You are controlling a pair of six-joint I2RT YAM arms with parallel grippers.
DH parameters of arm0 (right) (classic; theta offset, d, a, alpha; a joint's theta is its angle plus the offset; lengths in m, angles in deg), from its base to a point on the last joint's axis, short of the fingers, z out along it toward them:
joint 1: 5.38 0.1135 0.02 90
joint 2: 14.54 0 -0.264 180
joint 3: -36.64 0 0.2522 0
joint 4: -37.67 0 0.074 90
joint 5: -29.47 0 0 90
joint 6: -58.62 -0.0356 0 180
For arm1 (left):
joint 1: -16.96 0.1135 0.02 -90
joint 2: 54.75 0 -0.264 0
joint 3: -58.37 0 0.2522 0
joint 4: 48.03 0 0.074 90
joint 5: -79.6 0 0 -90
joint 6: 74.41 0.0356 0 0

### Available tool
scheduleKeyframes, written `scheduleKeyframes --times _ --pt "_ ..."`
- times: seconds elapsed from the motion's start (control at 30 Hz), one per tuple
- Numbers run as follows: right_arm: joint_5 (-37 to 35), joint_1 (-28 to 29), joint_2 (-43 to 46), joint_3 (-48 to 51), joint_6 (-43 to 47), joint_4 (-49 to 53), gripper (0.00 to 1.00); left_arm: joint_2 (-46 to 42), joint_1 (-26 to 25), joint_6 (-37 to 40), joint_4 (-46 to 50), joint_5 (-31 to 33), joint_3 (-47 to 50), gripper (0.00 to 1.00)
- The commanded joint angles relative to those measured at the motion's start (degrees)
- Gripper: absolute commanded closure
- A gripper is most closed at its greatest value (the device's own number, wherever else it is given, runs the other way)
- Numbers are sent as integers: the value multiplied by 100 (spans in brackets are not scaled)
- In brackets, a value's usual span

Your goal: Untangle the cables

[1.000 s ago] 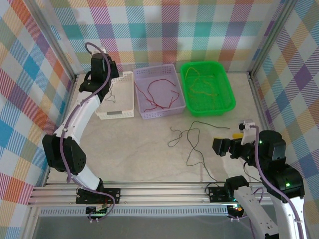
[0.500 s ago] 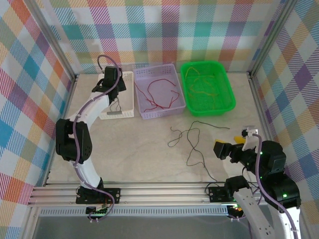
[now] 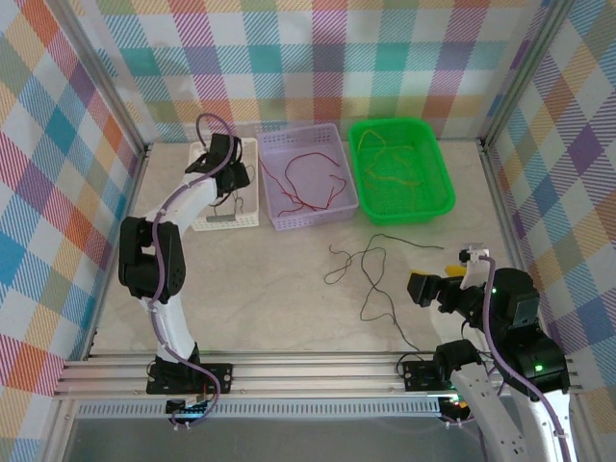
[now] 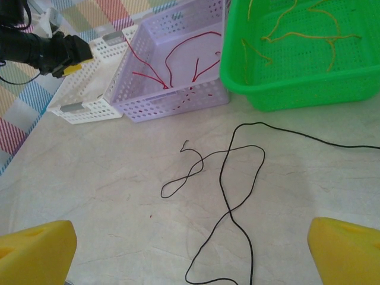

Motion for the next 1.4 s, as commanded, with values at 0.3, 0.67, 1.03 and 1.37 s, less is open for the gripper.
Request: scheduleKeyframes --times 0.3,0.67,1.03,1.37 --pt "-11 41 -179 102 -86 -162 0 -896 138 -493 757 -930 -735 12" --pt "545 108 -2093 -328 -47 427 0 -2803 116 -932 1433 -1313 -102 0" --pt "-137 1080 -3706 -245 -938 -1012 4 -4525 -85 -509 1796 -1269 1547 0" --pt "-867 1140 -5420 -252 -1099 -2306 13 -5350 -233 -431 1104 -695 2815 0"
